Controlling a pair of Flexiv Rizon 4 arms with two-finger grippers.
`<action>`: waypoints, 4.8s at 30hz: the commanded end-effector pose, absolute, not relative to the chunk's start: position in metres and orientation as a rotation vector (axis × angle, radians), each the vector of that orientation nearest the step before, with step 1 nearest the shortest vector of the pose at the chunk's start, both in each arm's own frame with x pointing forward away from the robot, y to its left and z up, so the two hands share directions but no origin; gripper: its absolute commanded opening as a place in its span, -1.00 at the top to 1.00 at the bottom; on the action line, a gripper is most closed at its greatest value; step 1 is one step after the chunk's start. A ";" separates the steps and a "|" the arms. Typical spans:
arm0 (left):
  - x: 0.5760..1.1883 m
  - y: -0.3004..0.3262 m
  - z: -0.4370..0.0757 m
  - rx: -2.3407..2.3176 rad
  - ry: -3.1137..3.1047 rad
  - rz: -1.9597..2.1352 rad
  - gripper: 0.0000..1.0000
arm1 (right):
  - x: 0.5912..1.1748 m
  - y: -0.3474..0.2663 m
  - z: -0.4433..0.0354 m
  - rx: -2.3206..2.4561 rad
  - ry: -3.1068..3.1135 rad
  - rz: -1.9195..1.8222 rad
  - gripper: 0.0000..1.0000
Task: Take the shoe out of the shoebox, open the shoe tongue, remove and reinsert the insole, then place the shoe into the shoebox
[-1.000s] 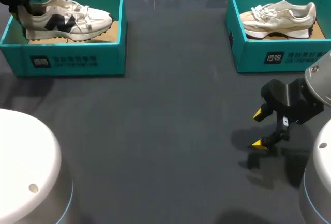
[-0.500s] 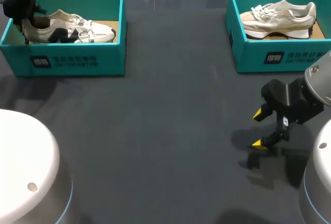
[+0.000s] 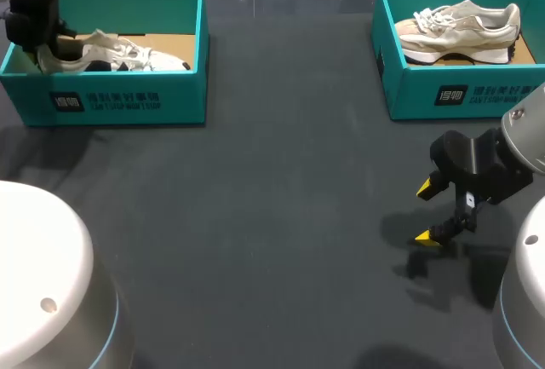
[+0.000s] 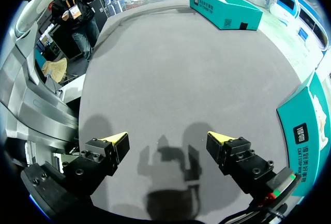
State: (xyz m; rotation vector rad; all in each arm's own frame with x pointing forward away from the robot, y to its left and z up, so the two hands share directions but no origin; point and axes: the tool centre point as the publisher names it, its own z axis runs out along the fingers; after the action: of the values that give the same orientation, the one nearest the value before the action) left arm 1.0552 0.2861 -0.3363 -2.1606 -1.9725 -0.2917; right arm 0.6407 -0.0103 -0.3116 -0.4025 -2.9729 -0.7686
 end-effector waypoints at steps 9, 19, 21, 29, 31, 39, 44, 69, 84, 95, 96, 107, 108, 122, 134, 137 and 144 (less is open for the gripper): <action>1.058 0.284 -0.356 -2.169 -1.934 -0.290 1.00 | 0.639 -0.011 -0.311 -0.404 -2.976 -0.768 -1.00; 1.058 0.289 -0.367 -2.180 -1.920 -0.273 1.00 | 0.639 -0.011 -0.311 -0.404 -2.976 -0.768 -1.00; 1.058 0.290 -0.369 -2.179 -1.921 -0.269 1.00 | 0.639 -0.011 -0.311 -0.404 -2.976 -0.768 -1.00; 1.059 0.292 -0.369 -2.171 -1.934 -0.261 0.69 | 0.639 -0.011 -0.311 -0.404 -2.976 -0.768 -1.00; 1.058 0.292 -0.366 -2.176 -1.934 -0.265 0.50 | 0.639 -0.011 -0.311 -0.404 -2.976 -0.768 -1.00; 1.058 0.291 -0.363 -2.178 -1.937 -0.264 0.29 | 0.639 -0.011 -0.311 -0.404 -2.976 -0.768 -1.00; 1.059 0.290 -0.353 -2.191 -1.957 -0.262 0.08 | 0.639 -0.011 -0.311 -0.404 -2.976 -0.768 -1.00; 1.047 0.279 -0.264 -2.243 -2.033 -0.207 -1.00 | 0.639 -0.011 -0.311 -0.404 -2.976 -0.768 -1.00; 1.020 0.289 -0.205 -2.265 -2.021 -0.209 -1.00 | 0.639 -0.011 -0.311 -0.404 -2.976 -0.768 -1.00; 1.008 0.290 -0.179 -2.294 -2.021 -0.163 -1.00 | 0.639 -0.011 -0.311 -0.404 -2.976 -0.768 -1.00; 1.008 0.289 -0.177 -2.294 -2.023 -0.151 -1.00 | 0.639 -0.011 -0.311 -0.404 -2.976 -0.768 -1.00; 1.009 0.288 -0.172 -2.304 -2.014 -0.144 -1.00 | 0.666 -0.019 -0.294 -0.550 -2.954 -0.684 -1.00; 1.009 0.288 -0.172 -2.304 -2.014 -0.144 -1.00 | 0.671 -0.022 -0.289 -0.589 -2.955 -0.656 -1.00; 1.009 0.288 -0.172 -2.304 -2.014 -0.144 -1.00 | 0.741 -0.060 -0.219 -0.964 -2.945 -0.378 -1.00; 1.009 0.288 -0.172 -2.304 -2.014 -0.144 -1.00 | 0.809 -0.102 -0.189 -1.171 -2.839 -0.235 -1.00; 1.009 0.288 -0.172 -2.304 -2.014 -0.144 -1.00 | 0.831 -0.113 -0.184 -1.193 -2.824 -0.226 -1.00; 1.009 0.288 -0.172 -2.304 -2.014 -0.144 -1.00 | 0.871 -0.135 -0.164 -1.344 -2.769 -0.175 -1.00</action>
State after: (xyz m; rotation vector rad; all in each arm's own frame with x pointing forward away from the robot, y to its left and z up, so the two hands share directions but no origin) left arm 1.0094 0.2879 -0.1729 -2.3030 -2.0162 -0.1412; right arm 0.8566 -0.1301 -0.1686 -1.3575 -2.8274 -0.4158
